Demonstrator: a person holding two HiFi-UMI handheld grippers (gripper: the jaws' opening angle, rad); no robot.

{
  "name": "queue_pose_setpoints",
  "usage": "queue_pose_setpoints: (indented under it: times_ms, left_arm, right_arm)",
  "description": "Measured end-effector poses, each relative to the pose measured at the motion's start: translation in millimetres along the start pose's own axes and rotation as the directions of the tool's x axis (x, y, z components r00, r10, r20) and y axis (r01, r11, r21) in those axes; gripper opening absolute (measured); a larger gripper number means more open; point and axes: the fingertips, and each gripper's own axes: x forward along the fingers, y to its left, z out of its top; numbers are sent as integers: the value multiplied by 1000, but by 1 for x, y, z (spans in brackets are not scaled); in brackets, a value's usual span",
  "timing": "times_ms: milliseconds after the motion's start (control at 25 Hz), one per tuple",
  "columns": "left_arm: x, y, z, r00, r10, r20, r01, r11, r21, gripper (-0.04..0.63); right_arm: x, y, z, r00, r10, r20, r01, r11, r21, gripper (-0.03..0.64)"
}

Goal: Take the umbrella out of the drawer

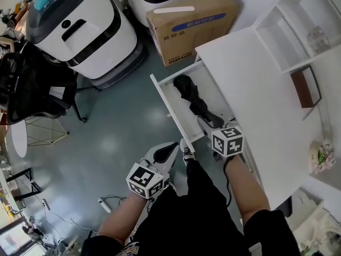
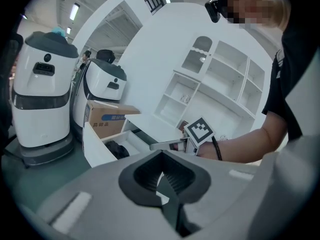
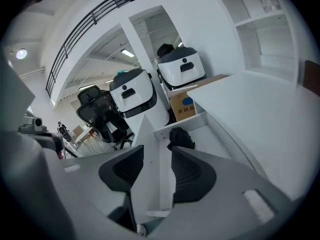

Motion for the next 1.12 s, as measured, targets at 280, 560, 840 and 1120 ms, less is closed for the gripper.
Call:
queue_pose_setpoints:
  times_ms: [280,560,840,1120]
  left_arm:
    - [21,15,-3,1000,9,-23,-10,1000,-17,0]
    - [33,21,-12,999,16,-44,-19,998,-57,0]
    - [38,15,-23,998,19,-59,-25,994,-108,0]
    - [37,21,-29,998,29,-64,-37,990,-133,0]
  right_arm:
    - [55,-40,-18,993,-18,-115,19,1000,5,230]
    - [102,-70,-38,975,-45,-215,41,999,-25,261]
    - [137,-92,-53,952,-68,-299,46,996,-80,291]
    - [162,-102,-66,936,-81,-344,48,993,-106,291]
